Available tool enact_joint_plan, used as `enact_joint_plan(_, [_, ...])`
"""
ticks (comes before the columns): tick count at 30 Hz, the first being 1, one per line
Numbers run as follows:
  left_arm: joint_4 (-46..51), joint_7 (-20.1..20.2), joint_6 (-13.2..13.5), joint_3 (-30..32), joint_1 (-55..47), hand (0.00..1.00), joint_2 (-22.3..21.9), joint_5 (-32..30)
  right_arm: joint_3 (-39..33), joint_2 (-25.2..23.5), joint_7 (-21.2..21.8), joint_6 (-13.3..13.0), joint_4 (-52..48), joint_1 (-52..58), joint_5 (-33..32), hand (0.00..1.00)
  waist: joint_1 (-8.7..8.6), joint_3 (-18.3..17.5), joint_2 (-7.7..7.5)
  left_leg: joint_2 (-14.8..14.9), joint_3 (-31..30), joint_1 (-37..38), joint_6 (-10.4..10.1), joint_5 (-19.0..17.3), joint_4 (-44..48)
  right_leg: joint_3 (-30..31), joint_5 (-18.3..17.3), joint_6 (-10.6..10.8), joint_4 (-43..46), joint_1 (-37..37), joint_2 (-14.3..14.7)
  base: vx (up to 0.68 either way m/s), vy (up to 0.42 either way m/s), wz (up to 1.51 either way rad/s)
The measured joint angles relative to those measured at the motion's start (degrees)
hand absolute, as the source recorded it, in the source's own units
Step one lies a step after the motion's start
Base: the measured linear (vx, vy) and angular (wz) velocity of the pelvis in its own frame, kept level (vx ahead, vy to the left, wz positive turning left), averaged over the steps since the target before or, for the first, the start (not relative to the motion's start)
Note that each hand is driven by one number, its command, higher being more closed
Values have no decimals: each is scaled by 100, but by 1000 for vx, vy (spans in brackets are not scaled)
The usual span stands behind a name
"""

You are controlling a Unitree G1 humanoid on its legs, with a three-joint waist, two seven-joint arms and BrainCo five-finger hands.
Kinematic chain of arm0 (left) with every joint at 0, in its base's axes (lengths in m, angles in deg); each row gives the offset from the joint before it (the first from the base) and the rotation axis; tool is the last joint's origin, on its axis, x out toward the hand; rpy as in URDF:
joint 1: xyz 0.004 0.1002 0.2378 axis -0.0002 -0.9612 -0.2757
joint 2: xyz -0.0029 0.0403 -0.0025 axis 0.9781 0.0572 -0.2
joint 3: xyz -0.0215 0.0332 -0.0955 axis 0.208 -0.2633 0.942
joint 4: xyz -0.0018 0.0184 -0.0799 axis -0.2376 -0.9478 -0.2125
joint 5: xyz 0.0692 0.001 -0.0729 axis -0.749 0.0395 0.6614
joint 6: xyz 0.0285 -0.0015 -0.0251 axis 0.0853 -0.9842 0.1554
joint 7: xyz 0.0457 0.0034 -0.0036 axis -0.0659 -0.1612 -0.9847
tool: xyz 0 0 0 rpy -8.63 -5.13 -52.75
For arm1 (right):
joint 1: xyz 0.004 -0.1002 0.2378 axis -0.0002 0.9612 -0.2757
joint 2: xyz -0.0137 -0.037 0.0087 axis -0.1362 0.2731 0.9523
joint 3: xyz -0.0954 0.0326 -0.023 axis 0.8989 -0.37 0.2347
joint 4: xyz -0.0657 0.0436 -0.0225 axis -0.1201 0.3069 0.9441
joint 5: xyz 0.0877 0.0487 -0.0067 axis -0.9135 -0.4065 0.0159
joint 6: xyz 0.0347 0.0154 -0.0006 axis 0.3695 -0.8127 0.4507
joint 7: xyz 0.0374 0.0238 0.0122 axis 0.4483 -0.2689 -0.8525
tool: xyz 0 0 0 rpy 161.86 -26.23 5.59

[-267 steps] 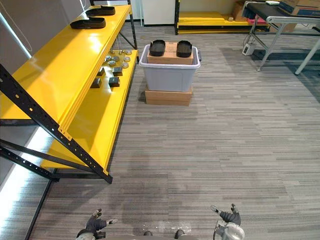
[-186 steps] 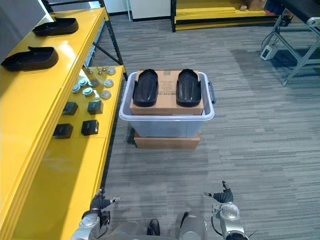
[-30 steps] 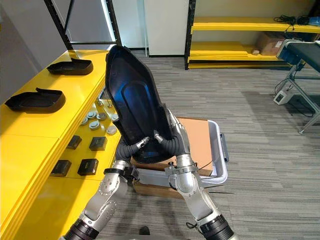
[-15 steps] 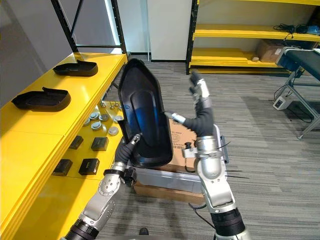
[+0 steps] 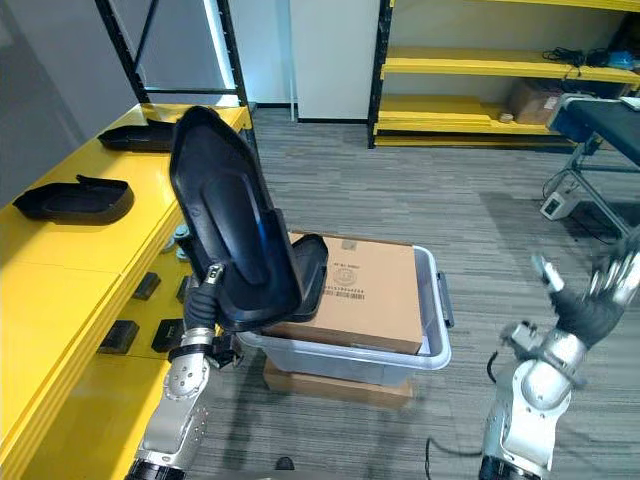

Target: Walk over and take plastic housings, then place them on the shelf

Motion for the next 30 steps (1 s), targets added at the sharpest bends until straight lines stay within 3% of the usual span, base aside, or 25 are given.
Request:
enact_joint_plan(6, [8,14,21,13,-25,100,-43,-3,-16,-159,564,271,2524,193,-331,0,48,140,33,20,-12,-18,-40,-39,0,-22,-7,2,3,5,20,15,-2,2])
enact_joint_plan(10, [60,10,22,4,-41,100,-60,0,124,-219,760,419,3502,232,-387,0,85,241,33,-4,-157,-118,-42,-37,1,-202,-123,63,71,14,31,1,-12,20])
enact_joint_plan(15, [241,-6,40,-83,-64,100,-41,6,436,-238,735,498,3748,136,-390,0,94,505,-31,-245,-764,-426,-4,38,313,-846,-591,17,867,-149,-229,38,-5,78])
enact_joint_plan(18, [374,-103,43,-244,-74,100,-50,11,576,-236,648,489,3797,-51,-379,0,250,692,-157,-461,-1275,-832,9,-32,649,-1671,-997,-14,1533,-202,-567,-5,-53,145])
enact_joint_plan(19, [437,-112,46,-266,-114,100,-93,14,651,-228,599,485,3699,-90,-354,0,274,725,-164,-406,-1010,-957,217,-226,737,-1990,-1020,-25,1615,-152,-648,-27,-31,191])
enact_joint_plan(20, [485,-121,57,-292,-112,100,-153,21,696,-200,592,439,3443,-129,-316,0,236,841,-243,-208,-92,-1152,450,-591,1102,-2474,-1020,-28,1641,42,-809,-11,4,217])
enact_joint_plan(22, [487,-132,118,-383,-107,100,-207,22,845,-59,579,384,3307,-131,-297,0,240,859,-83,291,1120,-1386,726,-785,1723,-2884,-1034,-37,1771,233,-840,39,41,188])
enact_joint_plan(23, [484,-153,168,-513,-110,100,-215,22,991,53,580,379,3226,-139,-250,0,251,844,-13,624,1914,-1299,757,-814,2004,-3231,-1098,-20,2041,427,-930,115,76,157])
enact_joint_plan(25, [483,-183,262,-560,-86,100,-193,23,1135,103,593,356,3187,-234,-180,0,252,828,0,510,2066,-1244,769,-866,1974,-3365,-1101,-11,2032,551,-1086,108,75,118])
enact_joint_plan(26, [469,-226,379,-541,-58,100,-138,47,1231,102,606,350,3291,-455,-118,0,287,807,-127,270,2044,-1271,714,-899,1887,-3375,-1182,113,1723,660,-1100,95,100,66])
enact_joint_plan(28, [379,-224,380,-534,33,100,-92,72,1291,49,626,363,3390,-686,-67,0,286,815,-158,125,1984,-1381,741,-1013,2000,-3415,-1157,277,1485,792,-1128,111,131,46])
enact_joint_plan(29, [304,-218,363,-552,73,100,-91,73,1293,-34,645,415,3437,-785,-25,0,293,825,-180,44,1919,-1409,743,-1134,2160,-3399,-1141,269,1641,813,-1256,118,179,40])
enact_joint_plan(30, [244,-214,351,-592,97,100,-97,73,1298,-117,678,459,3441,-774,20,0,268,836,-180,-53,1778,-1367,786,-1266,2278,-3095,-1111,17,2081,714,-1431,121,187,41])
